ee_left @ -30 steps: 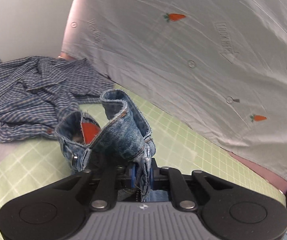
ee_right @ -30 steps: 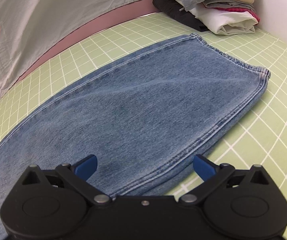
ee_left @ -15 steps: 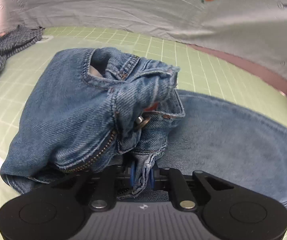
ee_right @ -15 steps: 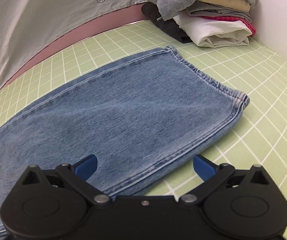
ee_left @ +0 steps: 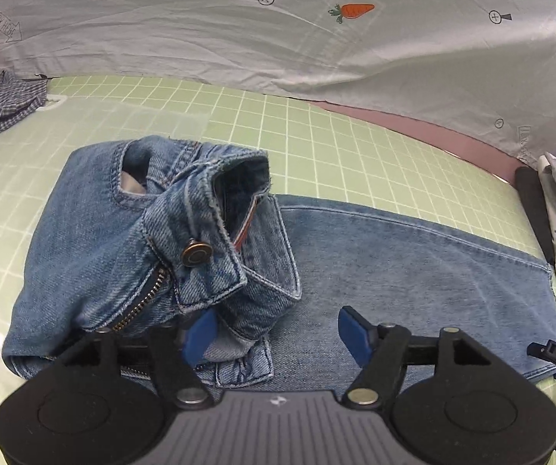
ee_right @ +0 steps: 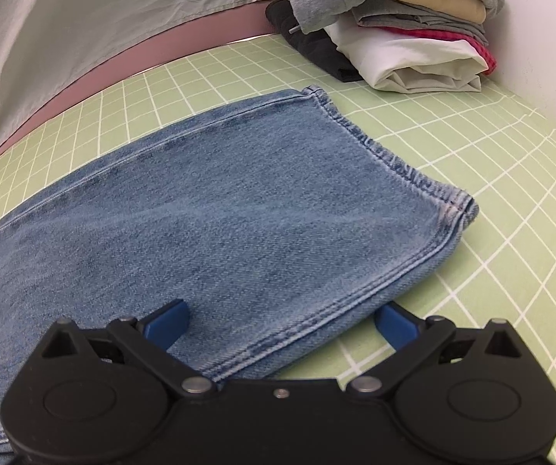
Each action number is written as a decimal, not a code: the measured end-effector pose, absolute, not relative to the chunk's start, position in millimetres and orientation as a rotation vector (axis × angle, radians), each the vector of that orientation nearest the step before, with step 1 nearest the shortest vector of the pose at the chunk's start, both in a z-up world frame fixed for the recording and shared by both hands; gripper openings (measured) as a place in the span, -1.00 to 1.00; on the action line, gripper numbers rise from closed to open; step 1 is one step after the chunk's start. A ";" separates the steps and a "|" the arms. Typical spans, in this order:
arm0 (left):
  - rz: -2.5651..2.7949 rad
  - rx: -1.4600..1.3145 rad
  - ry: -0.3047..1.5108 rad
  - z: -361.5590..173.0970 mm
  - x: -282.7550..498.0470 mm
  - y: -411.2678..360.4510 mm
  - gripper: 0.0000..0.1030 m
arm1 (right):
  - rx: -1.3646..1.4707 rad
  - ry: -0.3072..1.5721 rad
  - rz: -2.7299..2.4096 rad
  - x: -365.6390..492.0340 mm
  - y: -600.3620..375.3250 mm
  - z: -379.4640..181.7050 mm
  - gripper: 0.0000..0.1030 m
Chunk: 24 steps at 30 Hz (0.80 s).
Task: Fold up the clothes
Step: 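Fold the waistband with the left gripper toward the leg hems and release, then grasp the jeans leg hems with the right gripper and lift them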
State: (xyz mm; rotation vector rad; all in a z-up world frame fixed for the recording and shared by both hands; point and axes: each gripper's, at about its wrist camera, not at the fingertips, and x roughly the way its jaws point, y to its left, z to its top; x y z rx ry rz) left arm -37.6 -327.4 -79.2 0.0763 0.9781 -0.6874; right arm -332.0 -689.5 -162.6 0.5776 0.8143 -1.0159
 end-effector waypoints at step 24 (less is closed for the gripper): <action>-0.276 0.087 0.985 -117.4 37.1 -280.5 0.83 | 0.562 0.824 -1.025 -331.0 -686.6 -162.7 1.00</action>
